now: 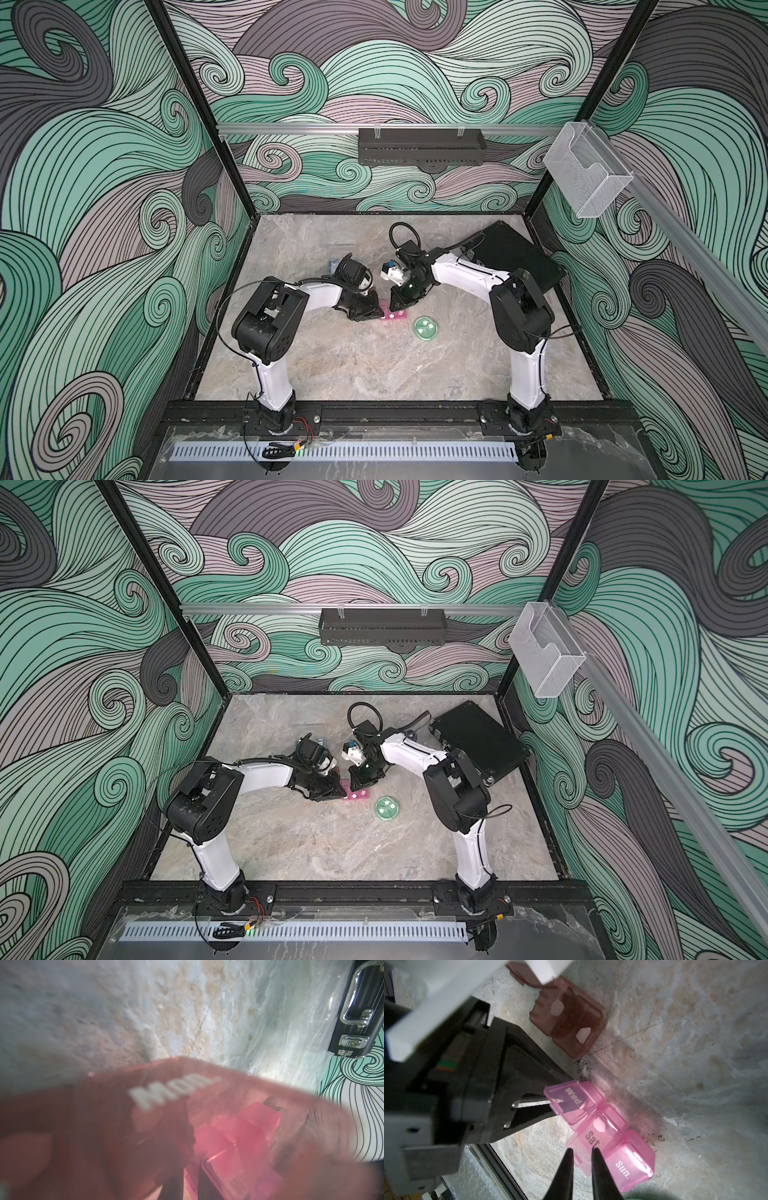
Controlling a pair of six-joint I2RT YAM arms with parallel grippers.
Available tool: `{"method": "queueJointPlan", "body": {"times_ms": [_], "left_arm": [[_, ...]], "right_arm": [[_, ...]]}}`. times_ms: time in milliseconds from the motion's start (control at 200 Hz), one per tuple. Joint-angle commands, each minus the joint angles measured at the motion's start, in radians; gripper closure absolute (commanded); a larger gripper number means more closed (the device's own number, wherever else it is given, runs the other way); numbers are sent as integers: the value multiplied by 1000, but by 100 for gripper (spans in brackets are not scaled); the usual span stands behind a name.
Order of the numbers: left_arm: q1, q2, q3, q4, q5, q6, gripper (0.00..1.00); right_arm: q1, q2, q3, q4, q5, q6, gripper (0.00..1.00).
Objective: Close pillboxes
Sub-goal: Close the lid on the pillbox.
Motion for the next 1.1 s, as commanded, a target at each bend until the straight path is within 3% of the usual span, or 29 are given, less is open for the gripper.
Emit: {"method": "queueJointPlan", "body": {"times_ms": [0, 1096], "left_arm": [[-11, -13, 13, -2, -13, -11, 86], [-19, -39, 8, -3, -29, -25, 87]], "right_arm": [[15, 3, -14, -2, 41, 5, 79], [69, 28, -35, -40, 325, 10, 62]]}}
